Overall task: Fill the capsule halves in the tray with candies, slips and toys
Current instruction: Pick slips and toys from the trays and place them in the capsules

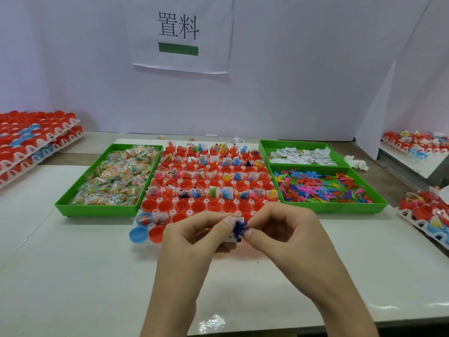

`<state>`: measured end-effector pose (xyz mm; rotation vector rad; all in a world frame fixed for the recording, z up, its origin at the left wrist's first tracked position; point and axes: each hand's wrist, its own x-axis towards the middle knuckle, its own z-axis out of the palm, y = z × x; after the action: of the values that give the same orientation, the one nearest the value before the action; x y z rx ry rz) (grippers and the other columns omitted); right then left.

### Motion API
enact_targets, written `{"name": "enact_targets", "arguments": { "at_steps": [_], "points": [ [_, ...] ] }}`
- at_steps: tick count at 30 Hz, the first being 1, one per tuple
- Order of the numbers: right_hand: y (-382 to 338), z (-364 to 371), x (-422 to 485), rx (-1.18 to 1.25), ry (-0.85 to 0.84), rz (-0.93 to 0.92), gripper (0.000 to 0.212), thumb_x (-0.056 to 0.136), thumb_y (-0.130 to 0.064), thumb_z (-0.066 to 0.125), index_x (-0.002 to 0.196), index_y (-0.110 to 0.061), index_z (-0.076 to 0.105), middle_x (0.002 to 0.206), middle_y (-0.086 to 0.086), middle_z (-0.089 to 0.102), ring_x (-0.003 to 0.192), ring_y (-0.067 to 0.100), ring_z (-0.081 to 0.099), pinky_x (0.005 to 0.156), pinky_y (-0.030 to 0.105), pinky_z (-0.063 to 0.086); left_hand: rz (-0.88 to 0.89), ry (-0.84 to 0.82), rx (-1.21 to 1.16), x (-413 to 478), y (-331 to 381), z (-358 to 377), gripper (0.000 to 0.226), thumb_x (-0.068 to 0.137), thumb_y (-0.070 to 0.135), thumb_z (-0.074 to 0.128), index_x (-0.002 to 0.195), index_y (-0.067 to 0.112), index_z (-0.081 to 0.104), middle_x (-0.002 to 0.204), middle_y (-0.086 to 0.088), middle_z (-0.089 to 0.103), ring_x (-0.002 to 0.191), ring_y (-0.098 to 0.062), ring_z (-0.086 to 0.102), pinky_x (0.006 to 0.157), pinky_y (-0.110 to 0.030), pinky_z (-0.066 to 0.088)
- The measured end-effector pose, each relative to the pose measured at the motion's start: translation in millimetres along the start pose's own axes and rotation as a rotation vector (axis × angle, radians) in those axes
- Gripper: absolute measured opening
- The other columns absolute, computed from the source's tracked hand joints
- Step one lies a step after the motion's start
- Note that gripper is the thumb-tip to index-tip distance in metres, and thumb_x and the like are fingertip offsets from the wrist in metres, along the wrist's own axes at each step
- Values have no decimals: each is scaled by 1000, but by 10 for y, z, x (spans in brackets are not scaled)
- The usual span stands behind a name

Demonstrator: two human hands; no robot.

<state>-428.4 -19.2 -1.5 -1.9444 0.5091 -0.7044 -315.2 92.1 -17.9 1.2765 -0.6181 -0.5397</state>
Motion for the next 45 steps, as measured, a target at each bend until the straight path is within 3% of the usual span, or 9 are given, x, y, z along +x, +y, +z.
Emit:
{"name": "enact_targets", "arguments": {
  "at_steps": [7, 12, 18, 22, 25, 32, 37, 41, 45],
  "points": [
    [11, -3, 16, 53, -7, -16, 26, 78, -6, 77, 82, -30, 68, 80, -6, 68, 64, 6, 59, 59, 16, 47, -26, -43, 8, -3, 2, -11, 13, 79, 23, 72, 79, 29, 83, 79, -5, 77, 71, -17, 74, 63, -19, 57],
    [-13, 3, 10, 61, 29, -159, 24, 77, -6, 72, 84, -29, 73, 82, -6, 69, 70, 14, 63, 65, 19, 51, -41, -53, -96, -17, 16, -1, 28, 63, 39, 73, 83, 23, 83, 82, -9, 77, 74, -18, 74, 65, -21, 58],
    [-12, 50, -9, 68, 45, -175, 16, 93, -15, 68, 97, -28, 77, 87, -7, 73, 81, 16, 71, 69, 24, 58, 25, 88, -121, -21, -6, 86, 26, 66, 40, 70, 85, 28, 82, 85, -4, 78, 79, -18, 75, 64, -23, 59],
    [-50, 93, -1, 54, 66, -188, 15, 88, -31, 70, 100, -28, 78, 91, -11, 73, 86, 14, 71, 70, 25, 59, 55, 188, -107, -43, 4, 160, 20, 68, 41, 68, 82, 35, 81, 85, 1, 78, 84, -17, 76, 66, -22, 60],
    [-53, 138, 9, 21, 81, -208, 16, 84, -29, 77, 100, -31, 77, 95, -13, 71, 85, 13, 70, 68, 25, 59, 55, 265, -144, -54, 1, 256, 14, 81, 30, 68, 80, 35, 81, 84, 2, 78, 84, -15, 75, 65, -21, 58],
    [35, 200, 66, 2, 109, -210, 6, 83, -24, 79, 85, -27, 75, 94, -14, 66, 81, 14, 68, 63, 22, 56, -114, 383, -376, -67, 1, 382, 15, 86, 21, 68, 80, 24, 82, 86, -4, 78, 82, -18, 76, 59, -21, 57],
    [118, 216, 99, -54, 72, -269, 3, 86, -21, 77, 87, -24, 76, 96, -13, 64, 90, 16, 65, 69, 28, 56, -179, 362, -477, -52, -17, 354, 17, 88, 17, 67, 82, 21, 83, 91, -7, 79, 85, -19, 76, 62, -21, 58],
    [160, 218, 116, -23, 8, -297, 10, 84, -17, 79, 93, -22, 79, 98, -11, 64, 84, 18, 64, 69, 23, 53, -266, 362, -705, -54, -38, 360, 20, 84, 21, 67, 90, 9, 81, 98, -13, 77, 89, -17, 76, 66, -22, 60],
    [189, 214, 114, -89, -60, -312, 23, 84, -10, 79, 100, -27, 81, 104, -13, 63, 94, 16, 62, 73, 22, 52, -366, 426, -917, -70, -31, 375, 26, 90, 17, 62, 105, -1, 72, 93, -14, 77, 79, -12, 76, 57, -19, 57]
  ]
}}
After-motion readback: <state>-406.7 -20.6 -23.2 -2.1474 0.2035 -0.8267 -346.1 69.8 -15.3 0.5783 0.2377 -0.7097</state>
